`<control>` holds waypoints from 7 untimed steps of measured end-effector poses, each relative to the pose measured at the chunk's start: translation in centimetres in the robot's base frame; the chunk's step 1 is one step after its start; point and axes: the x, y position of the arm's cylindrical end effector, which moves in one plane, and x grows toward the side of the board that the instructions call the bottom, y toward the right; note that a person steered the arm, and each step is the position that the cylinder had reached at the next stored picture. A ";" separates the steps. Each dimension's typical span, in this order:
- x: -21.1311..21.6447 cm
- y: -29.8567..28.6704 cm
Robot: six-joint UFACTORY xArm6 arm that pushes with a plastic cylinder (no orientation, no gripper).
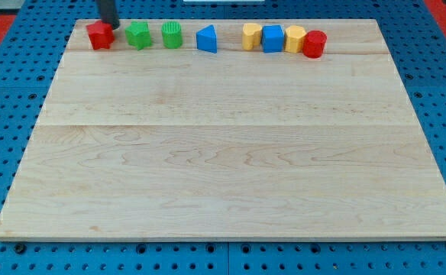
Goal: Move red star below the green circle
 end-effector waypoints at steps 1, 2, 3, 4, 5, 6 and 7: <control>0.0 -0.4; -0.4 -3.0; 1.0 -5.5; 5.1 -0.5; 7.0 1.9; 4.4 -3.2; 4.2 1.6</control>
